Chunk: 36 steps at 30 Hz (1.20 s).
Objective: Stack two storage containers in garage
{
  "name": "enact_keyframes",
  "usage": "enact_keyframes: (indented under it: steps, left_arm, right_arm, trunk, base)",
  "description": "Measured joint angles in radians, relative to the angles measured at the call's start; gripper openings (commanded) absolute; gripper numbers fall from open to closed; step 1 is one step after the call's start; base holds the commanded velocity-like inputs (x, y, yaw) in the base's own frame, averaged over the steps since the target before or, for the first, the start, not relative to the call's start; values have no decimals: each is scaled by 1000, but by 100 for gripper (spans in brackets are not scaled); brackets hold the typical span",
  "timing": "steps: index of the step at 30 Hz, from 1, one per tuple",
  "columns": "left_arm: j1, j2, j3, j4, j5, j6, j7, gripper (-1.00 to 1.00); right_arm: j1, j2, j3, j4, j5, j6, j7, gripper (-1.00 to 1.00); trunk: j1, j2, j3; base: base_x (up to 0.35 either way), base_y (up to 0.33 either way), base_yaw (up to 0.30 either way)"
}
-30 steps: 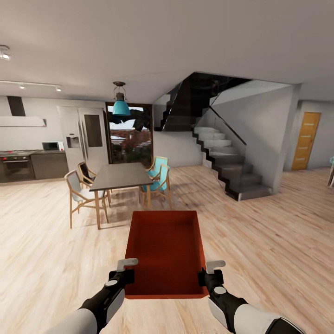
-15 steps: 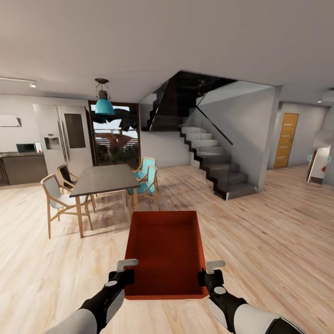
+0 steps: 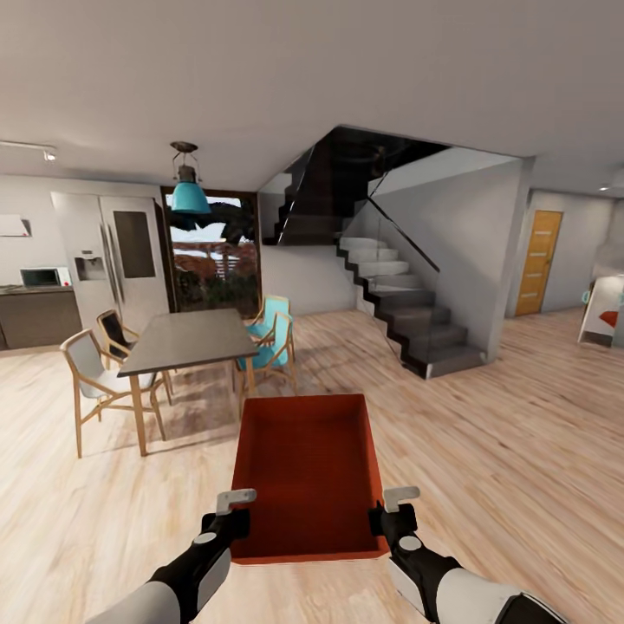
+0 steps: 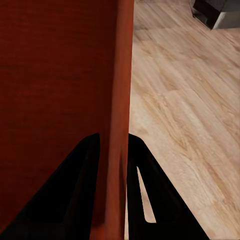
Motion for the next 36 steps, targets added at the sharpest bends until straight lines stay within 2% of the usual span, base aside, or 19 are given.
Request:
enact_keyframes:
  steps: [8, 36]
  left_arm:
    - [-1, 0, -1, 1, 0, 0, 0, -100]
    - [-1, 0, 0, 0, 0, 0, 0, -100]
  right_arm:
    - [0, 0, 0, 0, -1, 0, 0, -100]
    - [0, 0, 0, 0, -1, 0, 0, -100]
  trunk:
    - [0, 0, 1]
    - [0, 0, 10]
  base:
    - [315, 0, -77]
    - [315, 0, -283]
